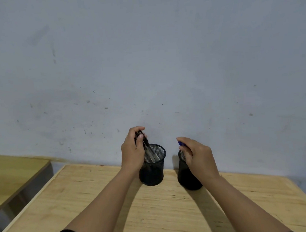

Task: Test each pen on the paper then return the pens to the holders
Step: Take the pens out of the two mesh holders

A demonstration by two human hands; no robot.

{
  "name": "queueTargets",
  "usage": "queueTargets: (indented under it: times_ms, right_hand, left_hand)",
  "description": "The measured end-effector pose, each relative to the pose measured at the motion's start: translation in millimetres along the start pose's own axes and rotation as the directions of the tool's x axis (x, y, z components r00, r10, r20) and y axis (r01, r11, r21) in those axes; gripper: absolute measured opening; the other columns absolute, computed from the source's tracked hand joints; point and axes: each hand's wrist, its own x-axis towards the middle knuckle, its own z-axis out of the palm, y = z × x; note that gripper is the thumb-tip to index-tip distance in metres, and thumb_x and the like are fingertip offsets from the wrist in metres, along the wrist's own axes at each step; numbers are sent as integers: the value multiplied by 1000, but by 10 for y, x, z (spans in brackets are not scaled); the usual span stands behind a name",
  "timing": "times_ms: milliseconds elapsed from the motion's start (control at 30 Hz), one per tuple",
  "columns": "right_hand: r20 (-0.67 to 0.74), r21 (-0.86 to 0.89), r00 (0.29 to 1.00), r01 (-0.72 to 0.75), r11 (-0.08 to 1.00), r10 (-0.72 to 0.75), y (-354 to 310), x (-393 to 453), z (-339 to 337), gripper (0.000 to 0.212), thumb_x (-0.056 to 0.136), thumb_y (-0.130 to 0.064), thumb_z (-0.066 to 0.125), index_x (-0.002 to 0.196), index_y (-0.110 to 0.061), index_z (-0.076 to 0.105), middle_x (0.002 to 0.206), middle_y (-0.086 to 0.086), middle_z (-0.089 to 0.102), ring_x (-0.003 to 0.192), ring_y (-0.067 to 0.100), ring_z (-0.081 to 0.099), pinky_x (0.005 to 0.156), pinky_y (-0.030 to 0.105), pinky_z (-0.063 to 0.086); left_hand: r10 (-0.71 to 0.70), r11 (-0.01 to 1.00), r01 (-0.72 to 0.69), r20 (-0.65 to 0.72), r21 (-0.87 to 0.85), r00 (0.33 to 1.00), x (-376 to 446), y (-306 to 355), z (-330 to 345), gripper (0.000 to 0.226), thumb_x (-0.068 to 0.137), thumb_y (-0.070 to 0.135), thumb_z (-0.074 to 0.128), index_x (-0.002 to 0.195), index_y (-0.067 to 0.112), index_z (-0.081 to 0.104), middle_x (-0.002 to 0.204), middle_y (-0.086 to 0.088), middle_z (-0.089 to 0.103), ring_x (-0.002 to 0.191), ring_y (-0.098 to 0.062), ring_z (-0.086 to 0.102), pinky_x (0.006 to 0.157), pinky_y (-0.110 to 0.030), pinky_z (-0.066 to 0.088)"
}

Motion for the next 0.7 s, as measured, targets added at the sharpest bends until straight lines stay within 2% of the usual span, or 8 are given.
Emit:
queueTargets:
  times_ms: [67, 133, 300, 400, 500, 567, 700]
  right_hand:
    - [-45, 35, 999, 7, 999, -5, -75, 76, -87, 25, 87, -4, 62, 111, -10, 68, 101, 4, 73, 87, 16, 67, 78, 4, 39]
    - [-102, 42, 994, 29, 999, -25, -187, 153, -200, 24, 86, -4, 62, 109, -10, 68, 97, 5, 73, 82, 14, 65, 76, -2, 37]
    - [-236, 124, 972, 45, 991, -14, -589, 258, -542, 25, 86, -4, 62, 110, -9, 68, 98, 7, 72, 82, 12, 62, 75, -4, 36]
    - [-285, 195, 958, 15, 981, 42, -800, 149, -689, 25, 88, -7, 60, 111, -11, 67, 99, 5, 72, 83, 11, 62, 75, 0, 39]
    - [-311, 324, 926, -110, 940, 216, -918, -129, -741, 23, 89, -9, 58, 110, -14, 66, 96, -2, 68, 84, 12, 64, 70, 2, 41]
    - [-299, 439, 871, -236, 867, 389, -895, -384, -693, 21, 89, -10, 58, 108, -15, 65, 92, -3, 65, 80, 9, 62, 63, -1, 39]
    - [-236, 578, 693, -463, 671, 682, -647, -899, -487, 20, 88, -15, 61, 107, -18, 66, 99, 4, 68, 79, 9, 60, 69, 14, 43]
  left_hand:
    - [22, 1000, -23, -27, -17, 999, 62, 141, -53, 24, 94, 8, 41, 103, 27, 53, 86, 5, 64, 72, 7, 58, 69, -5, 42]
    - [48, 998, -50, -65, -37, 997, 132, 316, -116, 24, 94, 8, 42, 102, 28, 53, 85, 8, 64, 74, 7, 58, 67, 1, 40]
    - [108, 989, -122, -145, -87, 983, 166, 854, -306, 22, 94, 10, 41, 106, 24, 54, 83, 11, 63, 77, 8, 58, 71, 0, 40]
    - [119, 986, -136, -165, -101, 979, -2, 1076, -415, 22, 95, 11, 40, 107, 24, 53, 83, 12, 63, 77, 9, 58, 69, 1, 41]
    - [54, 988, -81, -200, -131, 978, -292, 1078, -490, 24, 94, 10, 39, 106, 26, 53, 84, 12, 63, 77, 9, 58, 67, 1, 40]
    - [-40, 985, 0, -227, -174, 973, -526, 951, -497, 25, 94, 10, 39, 106, 27, 53, 85, 10, 64, 83, 0, 60, 69, -2, 42]
    - [-234, 961, 184, -251, -208, 939, -945, 510, -418, 25, 93, 9, 39, 108, 24, 53, 90, 2, 66, 89, -16, 61, 85, -29, 46]
